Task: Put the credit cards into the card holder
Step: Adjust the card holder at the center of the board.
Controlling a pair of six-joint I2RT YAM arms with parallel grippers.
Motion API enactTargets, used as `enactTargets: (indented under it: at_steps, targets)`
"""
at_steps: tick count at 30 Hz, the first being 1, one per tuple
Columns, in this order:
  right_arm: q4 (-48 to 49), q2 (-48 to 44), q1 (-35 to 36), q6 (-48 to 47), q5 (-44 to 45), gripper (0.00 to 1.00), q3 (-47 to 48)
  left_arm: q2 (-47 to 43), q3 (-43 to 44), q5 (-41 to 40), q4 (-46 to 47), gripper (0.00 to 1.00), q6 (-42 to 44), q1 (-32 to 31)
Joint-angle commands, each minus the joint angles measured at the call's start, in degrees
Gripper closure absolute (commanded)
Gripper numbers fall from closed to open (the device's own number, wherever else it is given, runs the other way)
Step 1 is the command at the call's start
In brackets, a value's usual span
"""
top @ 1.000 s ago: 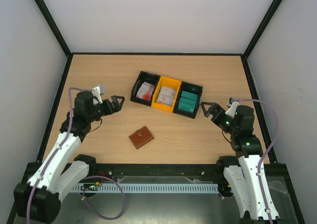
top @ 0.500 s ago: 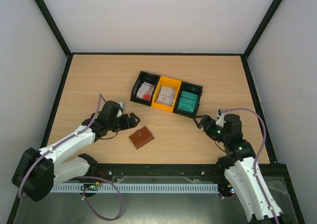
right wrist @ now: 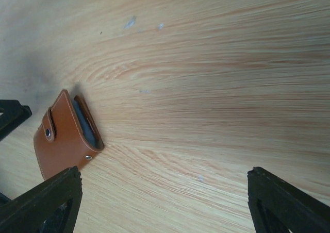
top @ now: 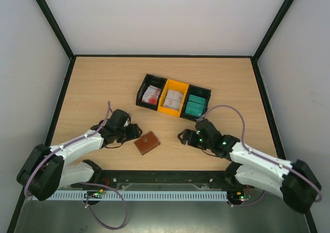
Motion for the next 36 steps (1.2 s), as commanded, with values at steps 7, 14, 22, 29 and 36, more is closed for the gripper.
enactTargets:
  at_steps: [7, 14, 22, 29, 36]
  targets:
    - [11.2, 32.4, 14.7, -5.4, 11.7, 0.27, 19.2, -4.3, -5.9, 2.8, -2.8, 0.38, -8.8, -1.5]
    - [12.4, 45.9, 15.0, -9.9, 7.9, 0.58, 28.8, -7.9, -6.9, 4.3, -3.1, 0.54, -10.6, -2.6]
    - [13.9, 49.4, 15.0, -10.6, 3.2, 0.85, 26.8, -6.9, -8.1, 6.5, -0.5, 0.71, -11.3, -3.1]
    - [18.2, 43.9, 15.0, -2.9, 5.6, 0.98, 17.8, -1.5, -5.0, 6.5, 2.9, 0.83, -8.7, -3.2]
    - [22.3, 38.1, 15.7, 3.6, 4.5, 0.98, 9.6, 7.5, 0.9, 6.7, 6.0, 0.9, -5.1, -3.2]
